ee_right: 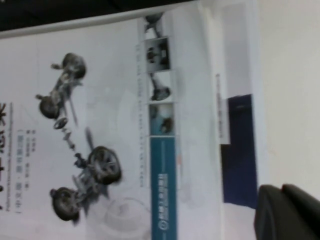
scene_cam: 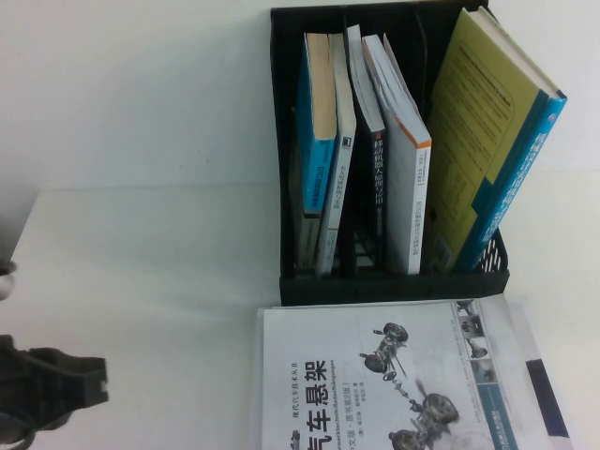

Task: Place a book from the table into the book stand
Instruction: Push book with right arm

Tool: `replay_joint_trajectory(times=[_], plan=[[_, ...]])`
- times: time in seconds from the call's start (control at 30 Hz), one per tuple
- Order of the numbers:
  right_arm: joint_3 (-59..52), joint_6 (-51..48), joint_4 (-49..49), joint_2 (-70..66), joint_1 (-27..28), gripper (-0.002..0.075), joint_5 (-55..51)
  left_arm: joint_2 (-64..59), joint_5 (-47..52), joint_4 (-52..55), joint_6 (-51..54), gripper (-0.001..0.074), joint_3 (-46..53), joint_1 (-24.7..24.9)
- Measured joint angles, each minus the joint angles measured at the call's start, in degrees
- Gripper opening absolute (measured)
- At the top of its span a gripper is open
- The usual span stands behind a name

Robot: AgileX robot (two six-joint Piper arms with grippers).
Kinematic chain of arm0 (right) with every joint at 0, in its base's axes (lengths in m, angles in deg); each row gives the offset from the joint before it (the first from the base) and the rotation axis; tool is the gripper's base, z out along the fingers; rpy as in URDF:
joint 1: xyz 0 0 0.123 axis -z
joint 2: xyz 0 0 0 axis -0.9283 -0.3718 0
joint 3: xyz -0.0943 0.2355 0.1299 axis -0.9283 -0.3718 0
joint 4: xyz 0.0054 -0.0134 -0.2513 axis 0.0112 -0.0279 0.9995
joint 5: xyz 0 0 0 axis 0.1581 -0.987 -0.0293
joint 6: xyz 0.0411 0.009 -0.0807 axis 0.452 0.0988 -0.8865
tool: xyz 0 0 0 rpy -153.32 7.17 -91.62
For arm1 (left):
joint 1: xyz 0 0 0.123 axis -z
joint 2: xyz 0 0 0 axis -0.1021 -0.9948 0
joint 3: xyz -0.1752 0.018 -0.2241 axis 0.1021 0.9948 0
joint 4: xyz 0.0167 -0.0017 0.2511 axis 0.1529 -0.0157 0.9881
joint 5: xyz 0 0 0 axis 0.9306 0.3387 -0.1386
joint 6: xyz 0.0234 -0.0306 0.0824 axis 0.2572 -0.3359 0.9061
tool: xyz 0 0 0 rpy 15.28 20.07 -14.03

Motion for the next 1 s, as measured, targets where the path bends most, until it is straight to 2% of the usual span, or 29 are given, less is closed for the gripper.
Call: replay_joint_trajectory(times=[0.13,0.33,0.4,0.57,0.7,1.0], plan=[[1.08,-7.28,-7.62,-6.61,-0.16,-0.0005,1.41,-7.72,0.99,-11.70,13.22,-0.0004,-0.12,0.00],[2.20,-10.03,-9.74,-14.47,-0.25,-0.0005,4.14,-17.47,8.88,-22.99,26.43,-0.0004,-2.27,-0.95],[2.44,-11.25,-11.15,-16.73,-0.25,-0.0005,4.80,-20.42,11.15,-24.74,28.64,-0.0004,-3.55,-3.25],[2.52,-13.81,-13.59,-20.80,-0.25,-0.0005,5.55,-26.84,19.21,-32.77,35.94,-0.0004,-5.90,-13.68],[2.52,-14.77,-13.68,-21.87,-0.25,-0.0005,7.39,-30.62,21.72,-36.03,38.27,-0.0004,-6.17,-17.45],[2.52,-17.65,-16.61,-26.01,-0.25,-0.0005,8.38,-37.93,23.35,-37.90,38.83,-0.0004,-6.17,-17.92]])
